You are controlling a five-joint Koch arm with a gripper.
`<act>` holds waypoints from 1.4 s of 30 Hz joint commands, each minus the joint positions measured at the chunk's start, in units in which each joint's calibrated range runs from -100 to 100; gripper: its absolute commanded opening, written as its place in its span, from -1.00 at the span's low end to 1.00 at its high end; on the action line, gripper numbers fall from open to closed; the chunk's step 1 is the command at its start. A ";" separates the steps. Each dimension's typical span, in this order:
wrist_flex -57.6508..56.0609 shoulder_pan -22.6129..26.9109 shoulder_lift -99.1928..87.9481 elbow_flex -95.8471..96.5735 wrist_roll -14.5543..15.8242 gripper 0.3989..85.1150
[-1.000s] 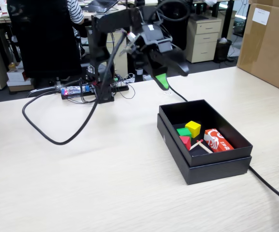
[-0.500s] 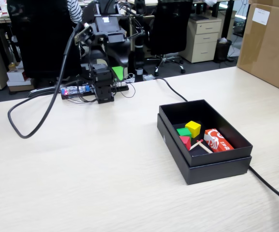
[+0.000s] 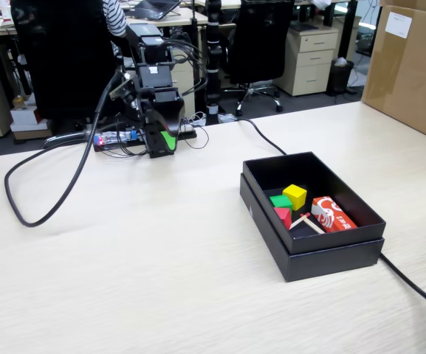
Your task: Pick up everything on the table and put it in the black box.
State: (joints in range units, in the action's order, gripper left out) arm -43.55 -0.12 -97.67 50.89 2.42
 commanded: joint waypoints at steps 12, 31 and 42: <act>30.29 -0.73 -2.33 24.99 -3.32 0.22; 52.50 -0.73 -1.07 46.12 -7.81 0.19; 51.72 -0.88 2.60 46.39 -7.47 0.18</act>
State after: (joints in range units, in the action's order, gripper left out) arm 8.25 -1.00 -96.38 96.53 -5.25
